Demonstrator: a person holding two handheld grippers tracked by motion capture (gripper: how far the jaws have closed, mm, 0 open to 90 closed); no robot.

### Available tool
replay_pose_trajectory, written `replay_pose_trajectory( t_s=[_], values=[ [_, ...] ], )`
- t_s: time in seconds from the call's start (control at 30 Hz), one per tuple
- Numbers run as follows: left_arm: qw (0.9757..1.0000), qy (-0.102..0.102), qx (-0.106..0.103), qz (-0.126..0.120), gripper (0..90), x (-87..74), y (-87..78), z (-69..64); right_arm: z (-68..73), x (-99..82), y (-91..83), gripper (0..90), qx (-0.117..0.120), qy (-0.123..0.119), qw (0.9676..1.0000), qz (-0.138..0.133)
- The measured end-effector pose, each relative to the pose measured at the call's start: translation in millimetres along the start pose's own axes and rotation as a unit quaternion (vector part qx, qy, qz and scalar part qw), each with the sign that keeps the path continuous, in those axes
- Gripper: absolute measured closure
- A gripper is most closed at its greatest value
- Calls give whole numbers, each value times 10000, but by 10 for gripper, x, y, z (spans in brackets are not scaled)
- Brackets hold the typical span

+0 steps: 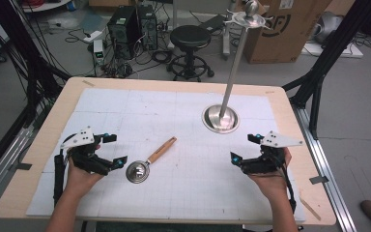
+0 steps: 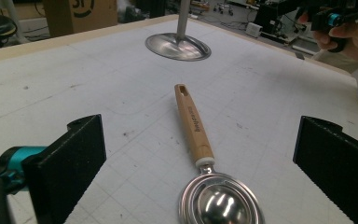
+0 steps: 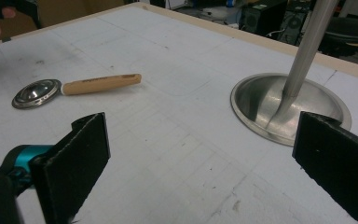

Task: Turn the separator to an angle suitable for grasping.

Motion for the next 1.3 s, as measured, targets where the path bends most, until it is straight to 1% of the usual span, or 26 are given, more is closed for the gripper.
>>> replay_pose_trajectory(
  t_s=[0.1, 0.2, 0.27, 0.33, 0.43, 0.5, 0.57, 0.6, 0.67, 0.77, 0.83, 0.9, 1.0, 1.03, 1.1, 1.17, 1.2, 1.23, 1.27, 1.3],
  values=[
    [10000, -22, 59, 65, 29, -11, -7, 11, -32, 6, 4, 27, -6, 37, 10000, 3],
    [10000, 3, 24, 76, 29, -9, -8, -7, -74, -1, 3, 26, -37, 71, 10000, 0],
    [9999, 24, 47, 99, 29, -9, -1, -11, -71, -2, 0, 27, -34, 94, 9999, -1],
    [9999, 7, 70, 139, 29, -6, 10, -19, -40, -10, 4, 26, -47, 34, 10000, 40],
    [9999, 24, 22, 150, 29, 37, 28, -33, -22, -6, 9, 27, -44, 18, 10000, 62],
    [9998, 37, 42, 214, 29, 88, 62, -40, -19, 0, 31, 27, -33, 14, 10000, 68],
    [9997, 74, 34, 222, 29, 147, 111, -44, -17, -6, 40, 27, -25, 24, 9999, 99],
    [9996, 50, 52, 288, 29, 179, 158, -52, -15, -15, 60, 27, -11, 39, 9999, 137],
    [9991, 63, 42, 423, 29, 194, 237, -77, -15, -19, 67, 27, -18, 33, 9999, 155],
    [9973, 50, 38, 728, 29, 149, 348, -91, 0, -25, 74, 27, 8, 23, 9998, 184],
    [9962, 40, 48, 869, 29, 125, 410, -94, 1, -24, 77, 27, 10, 29, 9998, 180],
    [9949, 72, 32, 1006, 30, 116, 463, -98, -5, -26, 87, 27, 15, 15, 9998, 185],
    [9934, 102, 60, 1145, 29, 143, 532, -107, 1, -39, 105, 26, 28, 24, 9997, 232],
    [9932, 69, 63, 1165, 29, 160, 556, -115, -2, -40, 107, 27, 13, 7, 9997, 233],
    [9920, 112, 82, 1254, 29, 191, 605, -119, -1, -40, 107, 26, 20, 11, 9997, 236],
    [9896, 181, 176, 1414, 29, 202, 666, -119, -3, -42, 107, 27, 18, 16, 9997, 239],
    [9884, 217, 182, 1495, 30, 200, 702, -124, -4, -39, 108, 27, 25, 32, 9997, 229],
    [9873, 233, 141, 1565, 30, 196, 733, -128, -5, -40, 108, 27, 23, 24, 9997, 234],
    [9865, 203, 105, 1619, 30, 187, 767, -139, -5, -40, 108, 27, 23, 24, 9997, 234],
    [9850, 198, 81, 1712, 30, 169, 799, -142, -8, -41, 111, 27, 18, 17, 9997, 235]
  ],
)
Point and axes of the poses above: each handheld gripper's, and its own axes: y roughly forward along the jaws, x roughly out of its top, z roughly to its left, the point moved 7 cm from there along y, roughly forward along the jaws, and after that the axes turned 2 degrees about -z, right-handed, at the moved point
